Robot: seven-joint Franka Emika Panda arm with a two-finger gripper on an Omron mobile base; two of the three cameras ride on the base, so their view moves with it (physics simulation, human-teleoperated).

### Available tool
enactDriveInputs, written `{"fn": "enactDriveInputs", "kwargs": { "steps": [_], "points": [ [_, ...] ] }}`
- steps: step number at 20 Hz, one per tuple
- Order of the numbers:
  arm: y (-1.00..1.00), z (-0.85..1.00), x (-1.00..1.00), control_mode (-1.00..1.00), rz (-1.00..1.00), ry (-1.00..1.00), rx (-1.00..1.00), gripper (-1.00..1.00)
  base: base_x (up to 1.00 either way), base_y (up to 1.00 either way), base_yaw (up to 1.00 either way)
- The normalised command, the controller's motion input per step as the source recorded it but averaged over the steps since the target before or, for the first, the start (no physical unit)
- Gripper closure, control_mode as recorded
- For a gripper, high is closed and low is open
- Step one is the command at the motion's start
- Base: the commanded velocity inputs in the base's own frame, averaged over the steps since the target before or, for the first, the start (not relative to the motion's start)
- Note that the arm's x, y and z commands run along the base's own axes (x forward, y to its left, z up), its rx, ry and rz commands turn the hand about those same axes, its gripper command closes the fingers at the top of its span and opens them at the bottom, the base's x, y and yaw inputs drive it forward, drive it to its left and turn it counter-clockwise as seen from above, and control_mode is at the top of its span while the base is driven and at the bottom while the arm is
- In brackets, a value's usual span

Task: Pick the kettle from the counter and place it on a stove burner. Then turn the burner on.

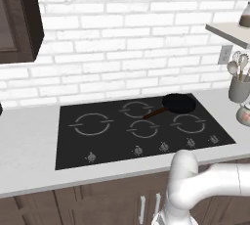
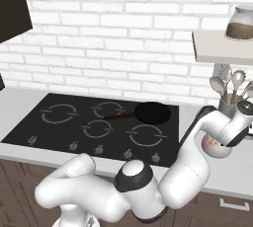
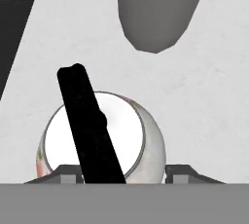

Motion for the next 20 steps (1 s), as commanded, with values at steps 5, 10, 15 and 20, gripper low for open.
{"fn": "enactDriveInputs", "kwargs": {
  "steps": [5, 10, 15, 20],
  "points": [
    [0.0, 0.0, 0.01, -1.0, 0.0, -0.04, 0.0, 1.0, 0.0, 0.0, 0.0],
    [0.49, 0.07, -0.24, -1.0, 0.0, -0.34, 0.0, 1.0, 0.0, 0.0, 0.0],
    [1.0, 0.2, -0.24, -1.0, 0.02, -0.38, 0.0, 1.0, 0.0, 0.0, 0.0],
    [1.0, 0.26, -0.03, -1.0, 0.01, -0.22, -0.03, 1.0, 0.0, 0.0, 0.0]
  ]
}}
